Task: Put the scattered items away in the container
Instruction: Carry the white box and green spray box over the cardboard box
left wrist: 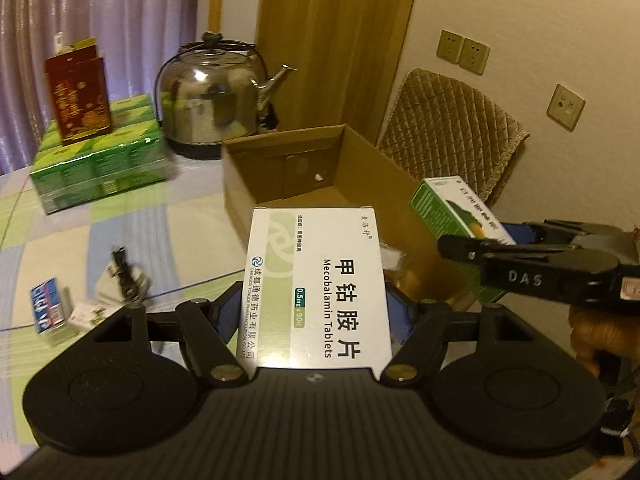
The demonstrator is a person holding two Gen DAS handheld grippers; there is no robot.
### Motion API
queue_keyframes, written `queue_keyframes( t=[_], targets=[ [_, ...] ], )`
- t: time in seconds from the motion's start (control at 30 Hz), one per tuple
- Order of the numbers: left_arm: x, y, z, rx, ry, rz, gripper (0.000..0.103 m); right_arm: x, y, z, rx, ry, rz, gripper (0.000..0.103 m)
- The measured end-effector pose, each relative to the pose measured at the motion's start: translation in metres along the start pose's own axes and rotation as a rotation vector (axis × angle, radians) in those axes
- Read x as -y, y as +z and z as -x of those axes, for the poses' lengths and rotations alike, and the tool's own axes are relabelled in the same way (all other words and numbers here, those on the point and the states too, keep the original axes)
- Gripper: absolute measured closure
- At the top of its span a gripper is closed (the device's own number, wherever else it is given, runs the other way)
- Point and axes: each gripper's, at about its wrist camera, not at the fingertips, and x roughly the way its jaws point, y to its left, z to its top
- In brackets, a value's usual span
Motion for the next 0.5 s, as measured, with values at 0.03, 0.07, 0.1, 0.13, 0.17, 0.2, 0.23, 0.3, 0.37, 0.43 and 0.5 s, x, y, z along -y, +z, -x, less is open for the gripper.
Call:
queue_keyframes(
  t=[0.03, 0.07, 0.1, 0.13, 0.17, 0.2, 0.23, 0.3, 0.37, 0.43, 0.5],
  targets=[
    [0.003, 0.003, -0.004, -0.001, -0.004, -0.001, 0.036, 0.004, 0.001, -0.002, -0.002, -0.001, -0.006, 0.05],
    [0.006, 0.006, -0.009, -0.001, -0.01, -0.001, 0.036, 0.009, 0.002, -0.004, -0.004, -0.001, -0.011, 0.05],
    [0.008, 0.01, -0.013, -0.001, -0.017, 0.0, 0.036, 0.013, 0.003, -0.006, -0.006, -0.003, -0.016, 0.05],
    [0.011, 0.013, -0.017, 0.0, -0.023, 0.001, 0.036, 0.016, 0.005, -0.009, -0.007, -0.004, -0.02, 0.05],
    [0.013, 0.016, -0.022, 0.0, -0.026, 0.001, 0.036, 0.018, 0.007, -0.013, -0.008, -0.005, -0.022, 0.05],
    [0.015, 0.019, -0.026, -0.002, -0.029, 0.0, 0.036, 0.021, 0.008, -0.015, -0.008, -0.006, -0.023, 0.05],
    [0.016, 0.021, -0.03, -0.004, -0.03, -0.001, 0.036, 0.024, 0.01, -0.018, -0.009, -0.008, -0.026, 0.05],
    [0.019, 0.025, -0.04, -0.009, -0.031, -0.004, 0.036, 0.029, 0.012, -0.024, -0.014, -0.009, -0.03, 0.05],
    [0.022, 0.027, -0.048, -0.013, -0.034, -0.004, 0.036, 0.033, 0.013, -0.03, -0.022, -0.007, -0.036, 0.05],
    [0.024, 0.029, -0.056, -0.018, -0.039, -0.001, 0.036, 0.037, 0.013, -0.035, -0.028, 0.003, -0.05, 0.05],
    [0.025, 0.03, -0.065, -0.025, -0.04, 0.002, 0.036, 0.041, 0.012, -0.039, -0.034, 0.008, -0.062, 0.05]
  ],
)
